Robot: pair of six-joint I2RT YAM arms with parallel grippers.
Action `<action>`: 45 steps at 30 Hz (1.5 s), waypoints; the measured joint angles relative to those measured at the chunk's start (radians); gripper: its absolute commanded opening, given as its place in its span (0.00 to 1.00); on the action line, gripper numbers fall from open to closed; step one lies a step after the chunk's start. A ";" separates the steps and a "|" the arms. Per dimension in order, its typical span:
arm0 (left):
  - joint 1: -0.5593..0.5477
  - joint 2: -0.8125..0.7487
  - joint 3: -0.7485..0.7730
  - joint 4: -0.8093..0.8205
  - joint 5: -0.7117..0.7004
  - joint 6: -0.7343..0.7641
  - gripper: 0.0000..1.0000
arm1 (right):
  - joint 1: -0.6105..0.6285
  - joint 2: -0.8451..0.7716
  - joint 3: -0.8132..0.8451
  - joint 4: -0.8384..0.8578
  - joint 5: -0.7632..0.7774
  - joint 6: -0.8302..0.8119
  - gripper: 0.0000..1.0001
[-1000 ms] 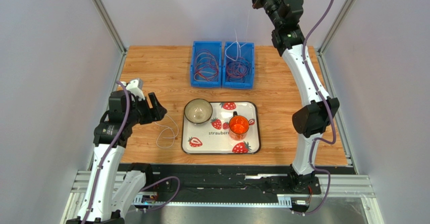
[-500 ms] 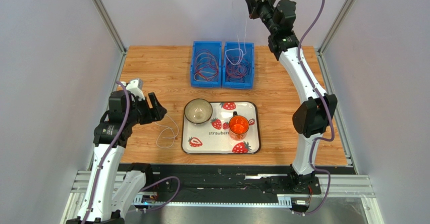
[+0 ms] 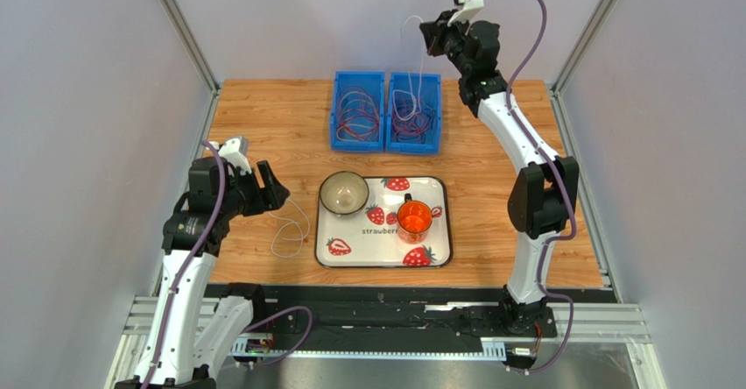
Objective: Untangle the cables
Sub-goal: Place the cable in the bin.
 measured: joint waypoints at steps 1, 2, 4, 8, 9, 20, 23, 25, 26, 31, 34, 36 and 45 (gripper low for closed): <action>0.000 0.000 0.000 0.000 0.000 0.000 0.76 | 0.000 0.000 -0.025 0.002 0.000 0.008 0.00; 0.000 0.000 0.000 0.000 0.000 0.000 0.76 | 0.000 0.000 -0.047 0.002 0.000 0.014 0.00; 0.000 0.000 0.000 0.000 0.000 0.000 0.76 | 0.000 0.002 -0.080 0.002 0.000 0.027 0.00; 0.000 -0.002 0.000 0.000 0.000 0.000 0.76 | 0.000 0.002 -0.118 0.016 0.000 0.034 0.00; 0.000 -0.002 0.000 0.000 0.001 0.000 0.76 | 0.000 0.002 -0.124 0.017 0.000 0.034 0.00; 0.000 -0.005 0.000 0.000 0.001 0.000 0.75 | 0.000 0.002 -0.249 0.046 0.021 0.032 0.00; 0.000 -0.005 0.000 0.000 0.001 0.000 0.75 | 0.000 0.002 -0.283 0.052 0.038 0.025 0.00; 0.000 -0.006 0.000 0.000 0.001 0.000 0.75 | -0.001 0.002 -0.306 0.054 0.050 0.022 0.00; 0.000 -0.006 0.000 0.000 0.001 0.000 0.75 | -0.002 0.002 -0.318 0.056 0.058 0.020 0.00; 0.000 -0.009 0.000 0.000 0.001 0.000 0.75 | -0.017 0.004 -0.356 0.049 0.105 0.013 0.00; 0.000 -0.010 0.000 0.000 0.001 0.000 0.75 | -0.027 0.010 -0.358 0.041 0.146 0.004 0.00; 0.000 -0.010 0.000 0.000 0.001 0.000 0.75 | -0.030 0.016 -0.357 0.032 0.187 -0.001 0.00; 0.000 -0.010 0.000 0.000 0.001 0.000 0.75 | -0.033 0.086 -0.320 -0.065 0.283 -0.007 0.00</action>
